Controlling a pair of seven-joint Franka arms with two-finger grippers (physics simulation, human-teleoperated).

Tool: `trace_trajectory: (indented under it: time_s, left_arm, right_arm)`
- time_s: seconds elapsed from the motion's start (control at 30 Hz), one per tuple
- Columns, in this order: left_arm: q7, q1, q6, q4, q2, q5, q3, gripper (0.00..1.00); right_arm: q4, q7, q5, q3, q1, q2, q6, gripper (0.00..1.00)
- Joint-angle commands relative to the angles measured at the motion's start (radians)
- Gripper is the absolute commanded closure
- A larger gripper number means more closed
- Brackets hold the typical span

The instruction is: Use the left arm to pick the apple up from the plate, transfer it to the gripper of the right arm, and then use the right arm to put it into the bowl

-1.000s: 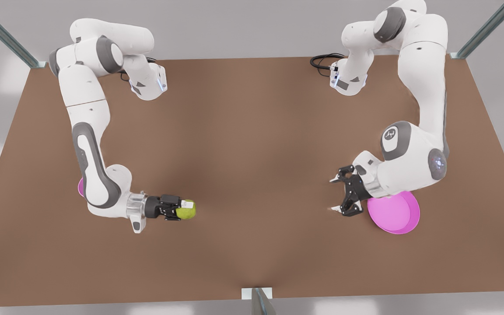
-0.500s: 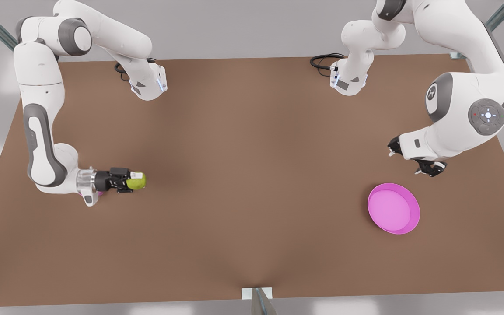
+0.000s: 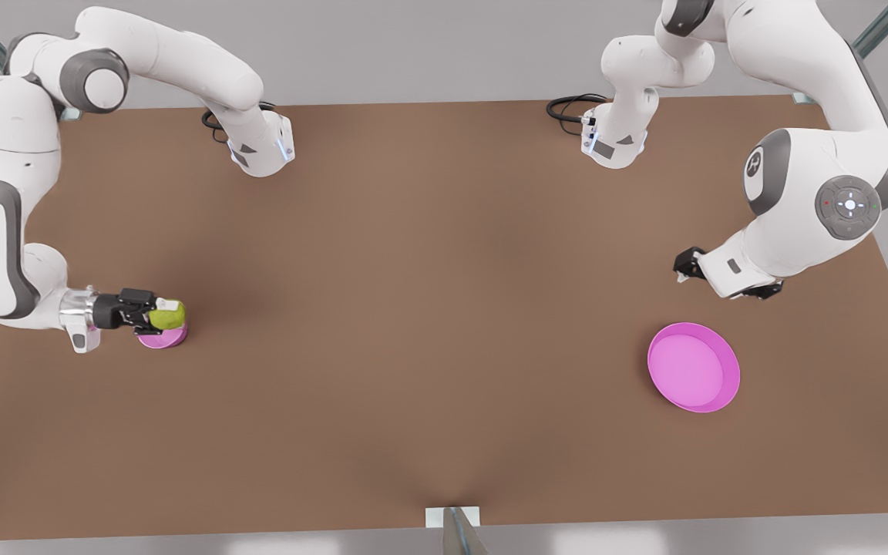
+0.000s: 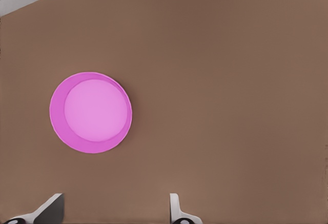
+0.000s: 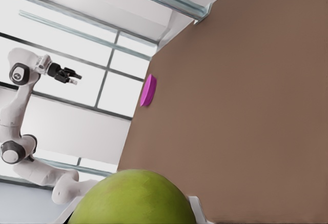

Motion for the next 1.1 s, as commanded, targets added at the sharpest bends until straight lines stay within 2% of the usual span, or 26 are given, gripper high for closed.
trace_trajectory:
  time_s: [0.0, 0.2, 0.4, 0.5, 0.73, 1.07]
  left_arm:
    - [-0.275, 0.000, -0.001, 0.000, -0.001, 0.000, 0.000, 0.00]
    - [-0.274, 0.002, -0.003, 0.000, -0.001, 0.000, 0.000, 0.00]
    - [-0.274, 0.000, -0.003, -0.004, -0.001, 0.012, 0.001, 0.00]
    - [-0.277, 0.006, -0.004, -0.006, 0.020, 0.014, 0.001, 0.00]
    - [-0.278, -0.002, -0.009, -0.006, 0.000, 0.017, 0.000, 0.00]
    - [-0.321, -0.028, -0.009, -0.006, 0.003, 0.018, 0.000, 0.00]
  right_arm:
    - [0.029, -0.123, -0.065, 0.000, -0.005, 0.007, -0.027, 0.26]
    - [0.161, -0.056, -0.223, 0.000, 0.008, 0.024, 0.017, 0.26]
    - [0.165, 0.030, -0.316, 0.002, 0.039, 0.023, 0.082, 0.26]
    - [0.171, 0.075, -0.398, 0.002, 0.048, 0.029, 0.185, 0.26]
    - [0.171, 0.127, -0.443, -0.001, 0.062, 0.043, 0.292, 0.26]
    - [0.156, 0.147, -0.532, -0.012, 0.057, 0.043, 0.306, 0.26]
